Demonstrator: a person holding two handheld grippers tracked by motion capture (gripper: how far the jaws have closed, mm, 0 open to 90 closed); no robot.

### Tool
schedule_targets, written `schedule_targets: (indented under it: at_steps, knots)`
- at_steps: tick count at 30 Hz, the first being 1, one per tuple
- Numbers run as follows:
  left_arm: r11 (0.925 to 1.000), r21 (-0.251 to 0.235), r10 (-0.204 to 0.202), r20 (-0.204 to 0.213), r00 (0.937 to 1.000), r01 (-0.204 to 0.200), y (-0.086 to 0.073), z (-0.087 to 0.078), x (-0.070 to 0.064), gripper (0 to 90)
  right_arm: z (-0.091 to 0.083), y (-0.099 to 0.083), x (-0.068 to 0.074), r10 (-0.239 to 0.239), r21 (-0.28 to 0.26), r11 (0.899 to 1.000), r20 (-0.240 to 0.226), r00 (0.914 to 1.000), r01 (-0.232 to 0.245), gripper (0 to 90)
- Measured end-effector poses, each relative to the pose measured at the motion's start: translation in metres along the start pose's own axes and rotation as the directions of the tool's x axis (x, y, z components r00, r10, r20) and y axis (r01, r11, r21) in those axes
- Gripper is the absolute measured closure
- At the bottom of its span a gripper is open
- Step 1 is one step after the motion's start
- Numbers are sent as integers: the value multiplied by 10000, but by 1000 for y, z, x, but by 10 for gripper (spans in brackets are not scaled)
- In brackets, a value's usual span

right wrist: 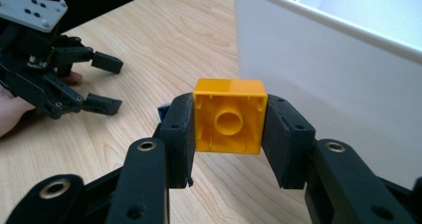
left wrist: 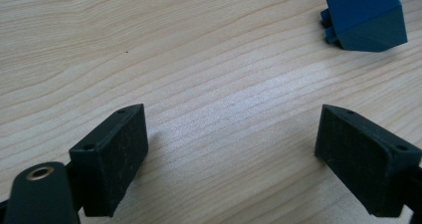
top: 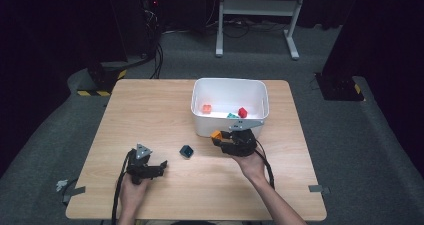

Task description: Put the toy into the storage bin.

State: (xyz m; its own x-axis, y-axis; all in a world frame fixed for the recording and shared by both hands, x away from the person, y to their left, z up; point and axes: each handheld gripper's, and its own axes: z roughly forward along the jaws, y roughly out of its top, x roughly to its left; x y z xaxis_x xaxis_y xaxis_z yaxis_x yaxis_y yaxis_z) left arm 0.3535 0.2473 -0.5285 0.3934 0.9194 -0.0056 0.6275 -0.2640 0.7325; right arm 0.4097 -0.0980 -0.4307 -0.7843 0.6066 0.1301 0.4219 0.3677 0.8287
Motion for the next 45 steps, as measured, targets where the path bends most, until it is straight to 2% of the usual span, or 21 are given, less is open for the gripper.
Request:
schedule_targets:
  at_steps: [8,18,29,39,45]
  knots:
    - [10000,1,0,-1,10000,0,0,0,0,131,-12,11,-5,-30,-238,9997,-99,9999,27,585]
    - [10000,0,0,0,10000,0,0,0,0,131,-28,26,-12,-75,-598,9982,29,10000,76,585]
    - [10000,0,-1,-1,10000,1,0,0,0,131,-42,40,-23,271,-1016,9944,-112,9996,-280,584]
    - [10000,0,-4,-2,10000,4,0,0,0,131,-46,52,-34,307,-1049,9941,297,9991,-274,584]
    - [10000,2,-1,0,10000,1,0,0,0,131,-47,59,-44,513,-1179,9920,524,9973,-448,584]
